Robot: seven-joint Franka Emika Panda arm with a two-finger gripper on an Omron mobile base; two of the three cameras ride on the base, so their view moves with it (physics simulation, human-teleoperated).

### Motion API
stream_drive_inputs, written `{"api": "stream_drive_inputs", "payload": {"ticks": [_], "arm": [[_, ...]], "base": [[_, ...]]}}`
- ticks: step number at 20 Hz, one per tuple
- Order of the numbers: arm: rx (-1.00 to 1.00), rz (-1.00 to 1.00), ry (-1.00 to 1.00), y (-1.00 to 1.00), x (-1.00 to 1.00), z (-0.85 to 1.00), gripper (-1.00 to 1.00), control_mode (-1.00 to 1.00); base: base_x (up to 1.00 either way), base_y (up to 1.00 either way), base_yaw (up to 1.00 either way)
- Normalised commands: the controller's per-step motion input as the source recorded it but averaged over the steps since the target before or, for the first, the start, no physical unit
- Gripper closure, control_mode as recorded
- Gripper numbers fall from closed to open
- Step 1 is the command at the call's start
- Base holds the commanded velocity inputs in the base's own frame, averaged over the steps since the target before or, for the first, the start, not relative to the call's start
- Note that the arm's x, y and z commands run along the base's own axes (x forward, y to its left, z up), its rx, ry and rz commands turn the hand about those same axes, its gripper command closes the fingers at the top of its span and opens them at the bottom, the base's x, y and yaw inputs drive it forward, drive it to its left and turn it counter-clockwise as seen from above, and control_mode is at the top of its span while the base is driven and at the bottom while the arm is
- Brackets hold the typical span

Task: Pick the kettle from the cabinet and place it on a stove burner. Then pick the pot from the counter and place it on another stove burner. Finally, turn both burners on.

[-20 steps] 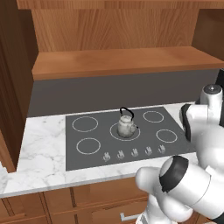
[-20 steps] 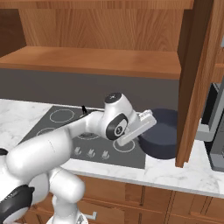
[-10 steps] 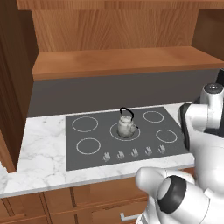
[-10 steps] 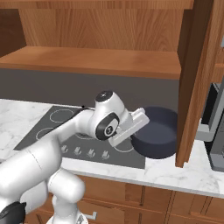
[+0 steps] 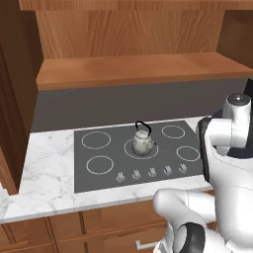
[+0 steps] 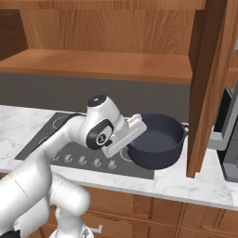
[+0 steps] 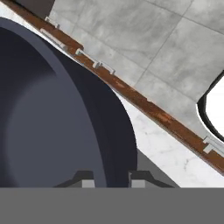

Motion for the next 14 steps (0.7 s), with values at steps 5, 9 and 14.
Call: {"api": "stream_drive_inputs", "payload": {"ticks": [5, 9, 14], "arm": [[0.00, 0.08, 0.02, 0.41, -0.25, 0.09, 1.00, -1.00], [0.00, 0.08, 0.02, 0.45, -0.21, 0.09, 1.00, -1.00], [-0.01, 0.08, 0.01, 0.49, -0.22, 0.09, 1.00, -1.00]], "base": [[0.00, 0.00, 0.00], [0.00, 0.00, 0.00], [0.00, 0.00, 0.00]]}}
